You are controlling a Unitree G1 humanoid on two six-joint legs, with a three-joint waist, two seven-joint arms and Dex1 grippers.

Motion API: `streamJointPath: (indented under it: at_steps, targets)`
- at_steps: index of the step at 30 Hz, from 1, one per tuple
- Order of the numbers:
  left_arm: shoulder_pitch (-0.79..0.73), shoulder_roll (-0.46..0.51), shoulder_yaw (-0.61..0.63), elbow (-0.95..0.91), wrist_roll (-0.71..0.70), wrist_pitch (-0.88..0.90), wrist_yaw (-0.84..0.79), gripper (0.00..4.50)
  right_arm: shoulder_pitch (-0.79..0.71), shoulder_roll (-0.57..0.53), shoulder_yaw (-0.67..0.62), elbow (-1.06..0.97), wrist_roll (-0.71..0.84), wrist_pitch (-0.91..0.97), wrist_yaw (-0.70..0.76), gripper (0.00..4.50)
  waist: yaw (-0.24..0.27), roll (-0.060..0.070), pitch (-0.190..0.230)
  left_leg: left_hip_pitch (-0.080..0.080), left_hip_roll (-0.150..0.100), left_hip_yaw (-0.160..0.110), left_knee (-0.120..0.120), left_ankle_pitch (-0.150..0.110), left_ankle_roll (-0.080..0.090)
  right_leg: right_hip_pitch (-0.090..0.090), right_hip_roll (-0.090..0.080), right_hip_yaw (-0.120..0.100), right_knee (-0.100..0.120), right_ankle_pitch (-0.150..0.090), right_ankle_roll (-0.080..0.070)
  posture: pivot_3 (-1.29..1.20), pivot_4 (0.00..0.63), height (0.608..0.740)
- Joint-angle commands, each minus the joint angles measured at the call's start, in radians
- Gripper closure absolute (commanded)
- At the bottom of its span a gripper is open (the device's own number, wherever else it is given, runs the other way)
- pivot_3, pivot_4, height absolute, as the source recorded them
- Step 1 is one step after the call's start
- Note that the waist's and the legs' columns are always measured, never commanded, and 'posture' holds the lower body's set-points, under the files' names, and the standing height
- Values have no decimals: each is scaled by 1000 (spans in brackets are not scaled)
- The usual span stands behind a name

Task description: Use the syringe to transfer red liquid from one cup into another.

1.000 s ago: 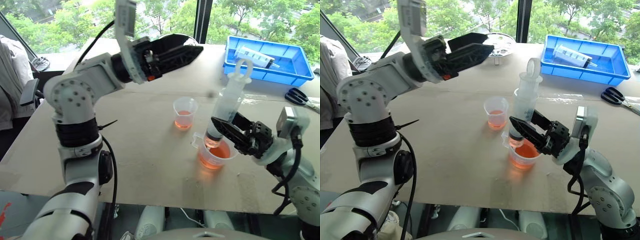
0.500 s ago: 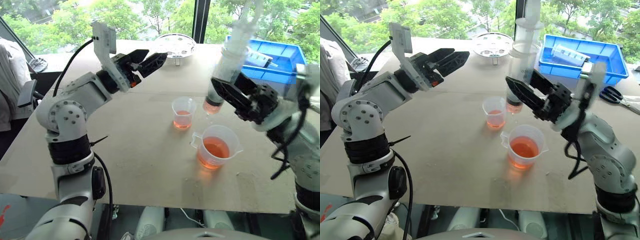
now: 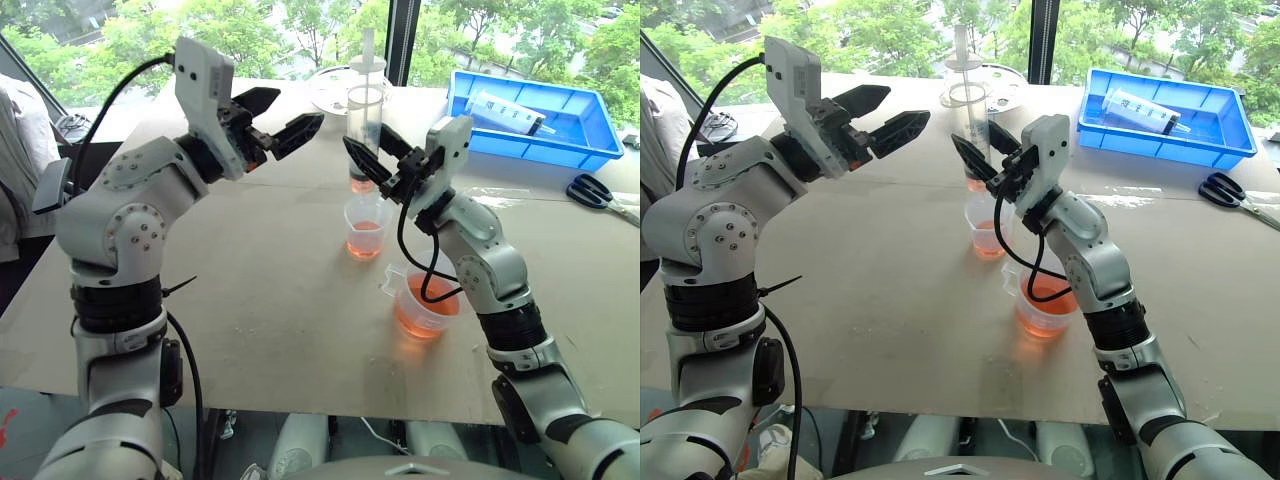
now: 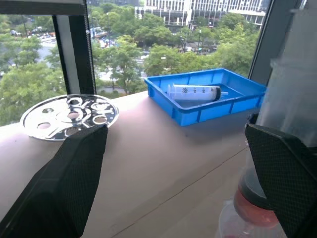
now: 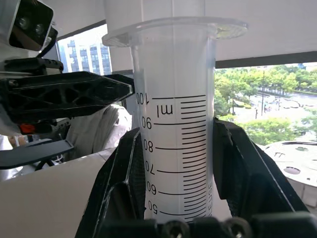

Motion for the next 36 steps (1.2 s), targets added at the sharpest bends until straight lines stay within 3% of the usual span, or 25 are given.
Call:
streamJointPath:
  at_steps: [1,8,26,36]
  targets:
    - [-86,49,-26,-13,33,-58,-84,0,-3,20,-7,18,-50,-47,10,3060,-1,-1,0,1,0,0,0,0,0,0,0,0,1,0,0,0,150,740]
    - [-214,27,-90,114,119,-119,-130,0,8,45,-10,-17,-69,-28,32,3060,-5,-2,-1,3,0,-1,0,0,0,1,1,0,5,0,0,0,150,740]
    - [-290,-10,-58,222,122,-165,-234,0,-74,36,-74,-185,1,222,-2,3060,-20,-1,0,-2,0,0,0,0,0,-6,1,1,7,0,0,0,150,740]
    - [-309,-19,-58,257,142,-189,-256,0,-73,13,-77,-177,12,285,36,3060,-21,-1,0,-2,0,1,0,0,1,-6,1,1,7,0,0,0,150,740]
